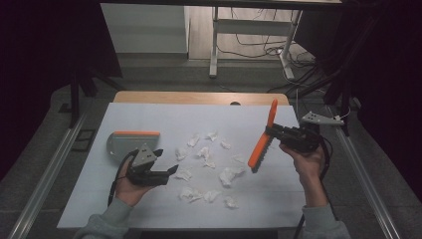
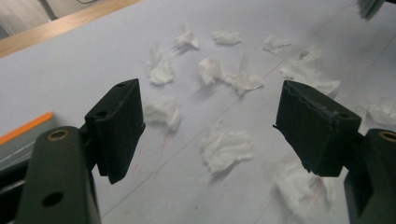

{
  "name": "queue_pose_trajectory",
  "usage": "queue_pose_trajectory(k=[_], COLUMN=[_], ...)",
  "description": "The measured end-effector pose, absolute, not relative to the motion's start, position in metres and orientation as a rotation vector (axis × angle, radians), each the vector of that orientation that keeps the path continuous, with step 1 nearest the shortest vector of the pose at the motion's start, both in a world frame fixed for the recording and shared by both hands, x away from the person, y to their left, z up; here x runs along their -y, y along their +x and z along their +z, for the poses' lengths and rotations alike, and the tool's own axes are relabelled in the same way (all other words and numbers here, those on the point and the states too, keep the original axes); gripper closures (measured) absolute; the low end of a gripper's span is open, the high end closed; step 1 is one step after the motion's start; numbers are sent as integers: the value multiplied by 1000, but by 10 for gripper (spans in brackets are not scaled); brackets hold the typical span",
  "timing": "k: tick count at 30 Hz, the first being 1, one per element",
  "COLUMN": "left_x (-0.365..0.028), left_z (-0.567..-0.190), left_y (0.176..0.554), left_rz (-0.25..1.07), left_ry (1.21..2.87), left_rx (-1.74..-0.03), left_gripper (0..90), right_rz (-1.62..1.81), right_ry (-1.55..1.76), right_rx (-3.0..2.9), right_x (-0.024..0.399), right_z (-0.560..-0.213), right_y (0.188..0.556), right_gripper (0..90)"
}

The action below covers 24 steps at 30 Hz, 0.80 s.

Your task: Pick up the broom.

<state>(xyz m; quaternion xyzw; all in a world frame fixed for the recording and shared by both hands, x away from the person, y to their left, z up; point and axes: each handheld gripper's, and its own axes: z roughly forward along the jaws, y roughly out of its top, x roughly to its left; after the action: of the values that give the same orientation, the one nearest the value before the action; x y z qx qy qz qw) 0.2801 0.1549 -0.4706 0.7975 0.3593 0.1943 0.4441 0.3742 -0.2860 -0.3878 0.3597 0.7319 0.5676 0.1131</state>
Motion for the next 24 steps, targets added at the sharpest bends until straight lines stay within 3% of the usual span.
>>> queue_pose_trajectory(k=[24], left_x=[-59], left_z=[-464], left_y=[295], left_rz=[372], left_ry=[2028], left_rx=[-674], left_gripper=[261], right_rz=[1765], right_ry=[1082], right_rx=[-2081], right_x=[228], right_z=[-403], right_y=[370], right_gripper=[705])
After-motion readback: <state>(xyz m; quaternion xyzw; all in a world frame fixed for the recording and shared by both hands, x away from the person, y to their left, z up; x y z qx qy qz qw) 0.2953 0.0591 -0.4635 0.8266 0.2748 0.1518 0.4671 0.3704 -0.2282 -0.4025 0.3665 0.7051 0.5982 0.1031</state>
